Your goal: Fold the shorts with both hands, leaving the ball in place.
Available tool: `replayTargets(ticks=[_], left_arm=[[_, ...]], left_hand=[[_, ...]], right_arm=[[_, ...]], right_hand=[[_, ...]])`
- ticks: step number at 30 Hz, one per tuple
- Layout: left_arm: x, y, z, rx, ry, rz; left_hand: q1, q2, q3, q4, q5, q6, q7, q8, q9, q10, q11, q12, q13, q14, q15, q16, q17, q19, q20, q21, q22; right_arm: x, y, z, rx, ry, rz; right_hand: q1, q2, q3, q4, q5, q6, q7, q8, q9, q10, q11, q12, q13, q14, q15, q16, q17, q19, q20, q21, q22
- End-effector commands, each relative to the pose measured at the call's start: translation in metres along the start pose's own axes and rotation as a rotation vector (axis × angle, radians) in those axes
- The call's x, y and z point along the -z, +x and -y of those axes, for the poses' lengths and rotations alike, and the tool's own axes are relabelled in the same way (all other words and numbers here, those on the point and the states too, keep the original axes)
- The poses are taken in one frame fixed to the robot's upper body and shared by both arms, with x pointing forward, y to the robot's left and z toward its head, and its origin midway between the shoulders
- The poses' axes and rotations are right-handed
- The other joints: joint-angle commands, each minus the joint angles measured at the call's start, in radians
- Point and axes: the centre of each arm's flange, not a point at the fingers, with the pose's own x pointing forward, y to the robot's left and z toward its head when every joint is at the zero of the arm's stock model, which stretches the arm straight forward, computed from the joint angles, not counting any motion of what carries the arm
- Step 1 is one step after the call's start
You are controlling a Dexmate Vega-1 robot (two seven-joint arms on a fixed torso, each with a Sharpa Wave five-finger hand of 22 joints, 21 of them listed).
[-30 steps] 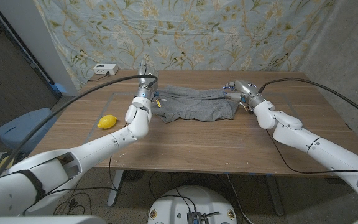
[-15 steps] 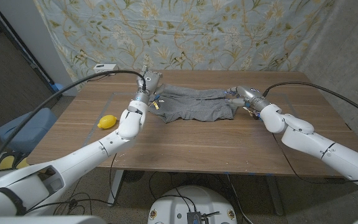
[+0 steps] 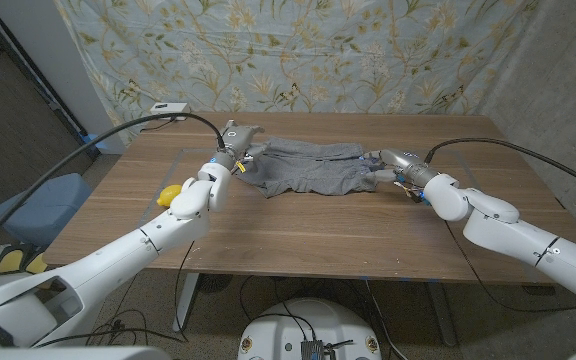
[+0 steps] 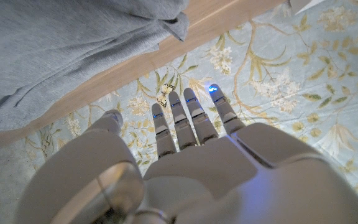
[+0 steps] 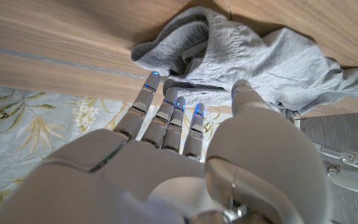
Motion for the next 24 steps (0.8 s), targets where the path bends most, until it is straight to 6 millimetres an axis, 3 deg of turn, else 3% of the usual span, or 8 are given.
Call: replayTargets(ticks=[1, 6, 12, 24], left_arm=[[0.005, 0.003, 0.01, 0.135, -0.182, 0.046], [0.003, 0.006, 0.015, 0.192, -0.219, 0.071], [-0.001, 0.009, 0.019, 0.276, -0.248, 0.103], [0.0, 0.013, 0.024, 0.385, -0.317, 0.108]], left_hand=[[-0.013, -0.005, -0.006, -0.003, 0.001, -0.016, 0.001, -0.016, 0.002, -0.025, 0.005, -0.006, -0.004, -0.027, 0.008, -0.007, -0.005, -0.013, 0.007, -0.009, 0.001], [-0.019, -0.009, -0.009, -0.006, 0.002, -0.024, -0.001, -0.025, 0.001, -0.031, 0.007, -0.004, -0.007, -0.038, 0.008, -0.006, -0.009, -0.023, -0.002, -0.015, 0.001], [-0.025, -0.01, -0.011, -0.009, 0.004, -0.013, 0.011, -0.027, 0.001, -0.008, 0.014, 0.01, -0.013, -0.024, 0.013, 0.003, -0.017, -0.028, -0.003, -0.021, 0.001], [-0.036, -0.004, -0.01, -0.013, 0.007, 0.011, 0.024, -0.029, 0.001, 0.019, 0.024, 0.022, -0.022, 0.028, 0.016, 0.024, -0.026, -0.023, -0.003, -0.026, 0.001]], right_arm=[[-0.011, -0.016, -0.007, -0.085, -0.025, 0.017], [-0.012, -0.017, -0.012, -0.092, -0.036, 0.011], [-0.015, -0.015, -0.025, -0.069, -0.064, 0.013], [-0.024, -0.003, -0.051, -0.019, -0.13, 0.036]], right_hand=[[-0.01, -0.003, 0.002, -0.009, 0.008, -0.025, 0.001, -0.007, 0.002, -0.019, -0.002, -0.006, -0.002, -0.021, -0.027, -0.009, -0.002, -0.012, 0.003, -0.007, 0.003], [-0.014, -0.008, 0.003, -0.015, 0.009, -0.057, 0.002, -0.005, 0.001, -0.048, -0.005, -0.014, -0.004, -0.048, -0.025, -0.016, -0.008, -0.02, 0.006, -0.013, 0.003], [0.008, -0.016, 0.017, -0.044, 0.014, -0.114, 0.004, -0.005, 0.001, -0.126, -0.026, -0.028, -0.009, -0.093, -0.026, -0.021, -0.023, -0.028, 0.004, -0.023, 0.002], [0.071, -0.008, 0.049, -0.093, 0.025, -0.135, -0.007, 0.005, 0.001, -0.16, -0.031, -0.023, -0.014, -0.115, -0.031, -0.018, -0.038, -0.027, -0.006, -0.029, 0.002]])
